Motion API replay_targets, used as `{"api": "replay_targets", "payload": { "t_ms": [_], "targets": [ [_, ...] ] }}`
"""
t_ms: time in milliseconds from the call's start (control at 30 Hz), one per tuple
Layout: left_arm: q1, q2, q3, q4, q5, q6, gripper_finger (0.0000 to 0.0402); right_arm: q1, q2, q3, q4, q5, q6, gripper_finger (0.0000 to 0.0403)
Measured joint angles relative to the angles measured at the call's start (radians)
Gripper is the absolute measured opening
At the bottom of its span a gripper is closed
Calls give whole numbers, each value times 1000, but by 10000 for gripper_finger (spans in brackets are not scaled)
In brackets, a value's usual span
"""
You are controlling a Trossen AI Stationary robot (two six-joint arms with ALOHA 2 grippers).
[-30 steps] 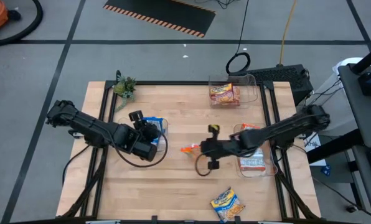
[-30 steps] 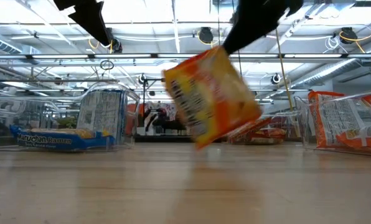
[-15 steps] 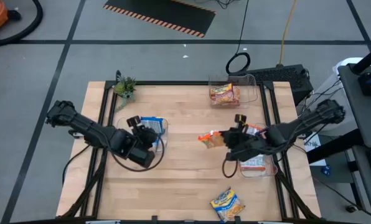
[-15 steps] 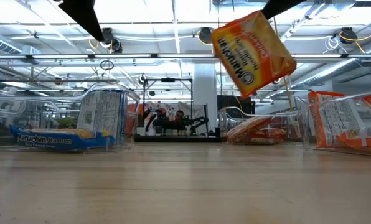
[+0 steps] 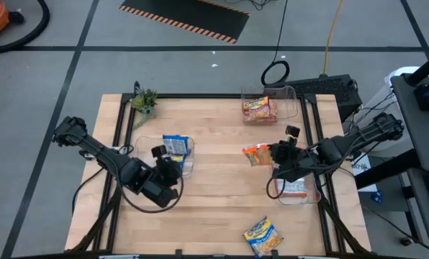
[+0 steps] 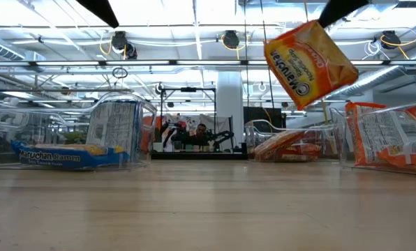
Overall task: Sort Maruchan noodles
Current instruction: Put the orange noodle pack into the bottom right transparent bin
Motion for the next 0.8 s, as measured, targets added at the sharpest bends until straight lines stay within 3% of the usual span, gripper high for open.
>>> {"api": "replay_targets", "payload": {
  "t_ms": [567, 800],
  "targets": [
    [32, 0, 0, 15, -4, 128, 141, 145, -59, 0, -436, -11, 559, 0],
    [60, 0, 0, 16, -4, 135, 141, 227, -62, -1, -536, -79, 740, 0]
  ]
}}
